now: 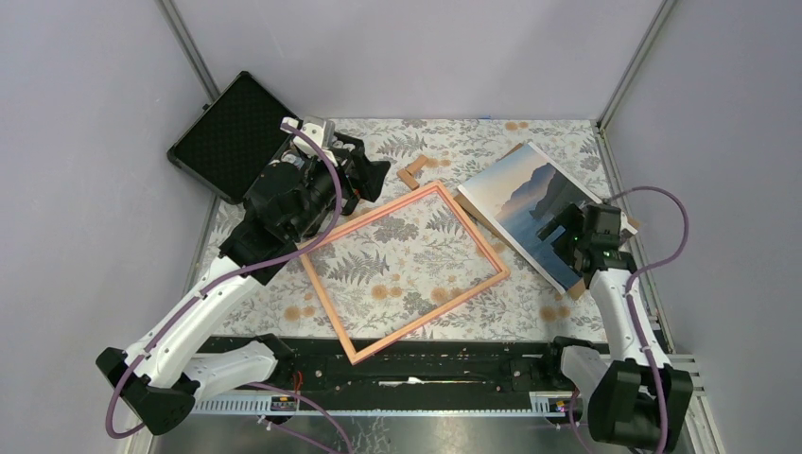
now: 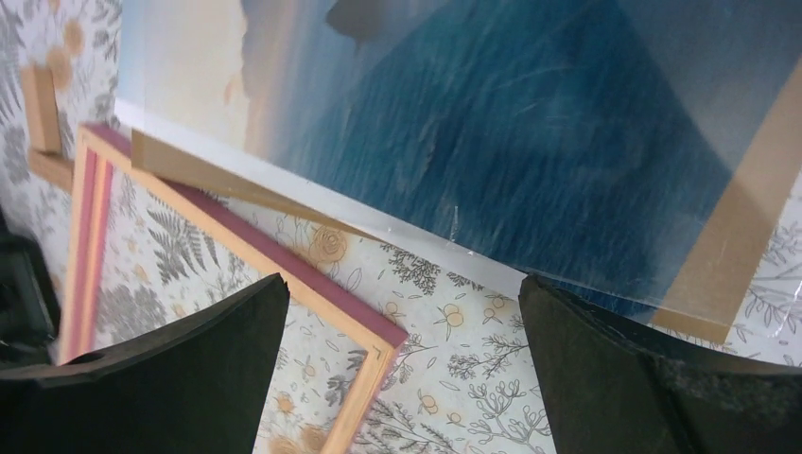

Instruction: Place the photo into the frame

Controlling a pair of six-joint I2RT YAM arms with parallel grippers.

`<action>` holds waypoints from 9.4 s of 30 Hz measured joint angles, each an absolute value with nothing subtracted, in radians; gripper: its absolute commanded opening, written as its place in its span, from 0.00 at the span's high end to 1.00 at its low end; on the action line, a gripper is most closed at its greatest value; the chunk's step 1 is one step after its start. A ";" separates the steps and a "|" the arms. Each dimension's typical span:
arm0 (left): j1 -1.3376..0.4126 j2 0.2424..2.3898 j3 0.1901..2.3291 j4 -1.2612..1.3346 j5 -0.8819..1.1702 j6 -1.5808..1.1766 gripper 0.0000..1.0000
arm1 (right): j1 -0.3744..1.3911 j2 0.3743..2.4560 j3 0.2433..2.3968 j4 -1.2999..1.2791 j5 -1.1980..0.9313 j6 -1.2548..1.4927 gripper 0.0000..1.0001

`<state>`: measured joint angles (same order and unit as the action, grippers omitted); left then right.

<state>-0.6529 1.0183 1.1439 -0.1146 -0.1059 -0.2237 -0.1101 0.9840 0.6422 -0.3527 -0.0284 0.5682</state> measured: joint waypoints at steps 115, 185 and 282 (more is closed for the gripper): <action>-0.704 1.095 1.146 -0.112 0.035 -0.339 0.01 | -0.765 1.009 0.224 0.580 -0.691 1.240 0.29; -0.929 2.497 1.554 0.812 0.287 -1.916 0.71 | -0.713 1.174 0.270 0.640 -0.672 1.205 0.30; -0.483 1.312 1.093 -0.430 0.247 -0.468 0.16 | -0.055 2.436 1.647 0.141 -1.034 0.636 0.49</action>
